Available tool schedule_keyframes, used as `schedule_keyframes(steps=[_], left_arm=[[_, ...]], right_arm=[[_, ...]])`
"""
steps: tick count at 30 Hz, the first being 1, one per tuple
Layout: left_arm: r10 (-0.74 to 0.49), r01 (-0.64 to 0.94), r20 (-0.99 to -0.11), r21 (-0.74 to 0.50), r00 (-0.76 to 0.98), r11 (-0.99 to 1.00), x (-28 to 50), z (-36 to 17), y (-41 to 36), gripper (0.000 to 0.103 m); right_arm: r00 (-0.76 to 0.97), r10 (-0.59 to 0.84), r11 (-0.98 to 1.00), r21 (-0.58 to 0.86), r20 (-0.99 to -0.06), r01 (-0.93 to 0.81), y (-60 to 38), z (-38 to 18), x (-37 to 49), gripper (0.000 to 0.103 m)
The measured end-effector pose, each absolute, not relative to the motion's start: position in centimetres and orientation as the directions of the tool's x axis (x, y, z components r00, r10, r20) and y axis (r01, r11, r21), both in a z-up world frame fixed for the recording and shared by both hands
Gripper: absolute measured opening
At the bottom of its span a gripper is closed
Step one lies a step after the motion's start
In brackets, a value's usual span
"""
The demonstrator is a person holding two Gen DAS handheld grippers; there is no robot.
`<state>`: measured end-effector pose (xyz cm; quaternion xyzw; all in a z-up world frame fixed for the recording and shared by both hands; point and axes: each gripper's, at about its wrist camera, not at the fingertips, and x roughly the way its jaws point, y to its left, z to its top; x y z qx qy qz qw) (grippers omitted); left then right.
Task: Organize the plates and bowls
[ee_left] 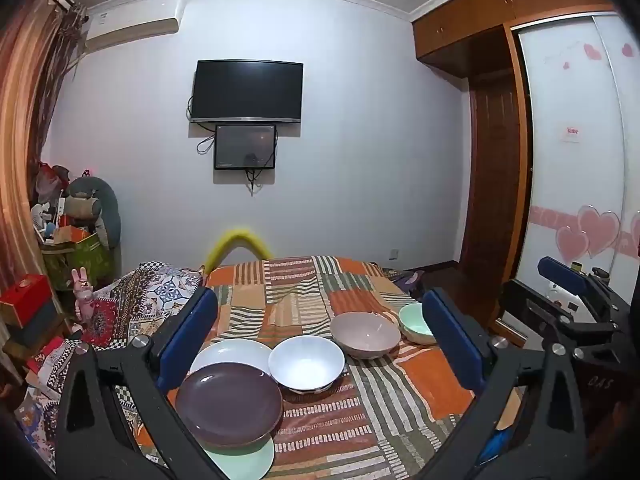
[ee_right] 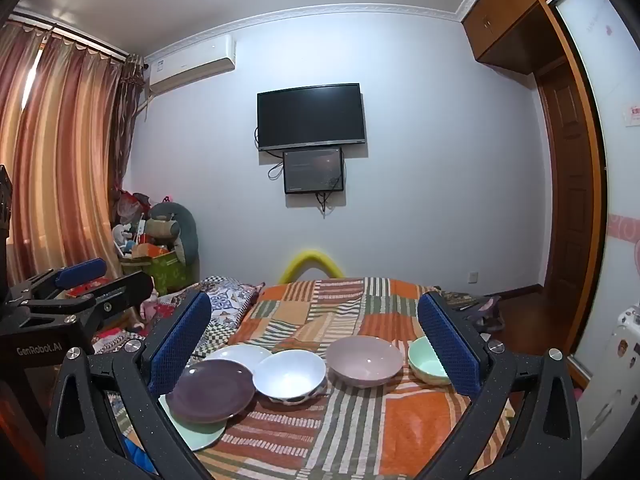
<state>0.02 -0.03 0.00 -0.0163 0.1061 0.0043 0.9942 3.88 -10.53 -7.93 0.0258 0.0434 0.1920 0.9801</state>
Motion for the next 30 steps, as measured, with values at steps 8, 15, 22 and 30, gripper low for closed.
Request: schedule_keyframes(steps=[8, 15, 22, 30], left_arm=[[0.016, -0.027, -0.211, -0.049, 0.977, 0.998, 1.6, 0.0, -0.6, 0.103], [0.005, -0.012, -0.202, -0.036, 0.979, 0.999, 0.4, 0.0, -0.4, 0.103], [-0.001, -0.008, -0.202, -0.040, 0.979, 0.999, 0.5, -0.2, -0.2, 0.103], [0.005, -0.015, -0.205, -0.045, 0.979, 0.999, 0.7, -0.2, 0.1, 0.103]], right_arm=[[0.920, 0.384, 0.923, 0.072, -0.076, -0.379, -10.6, -7.8, 3.8, 0.103], [0.922, 0.379, 0.924, 0.078, -0.076, -0.373, -10.8, -7.8, 4.0, 0.103], [0.922, 0.379, 0.924, 0.080, -0.075, -0.373, -10.6, -7.6, 3.9, 0.103], [0.922, 0.379, 0.924, 0.083, -0.075, -0.373, -10.9, -7.4, 3.7, 0.103]])
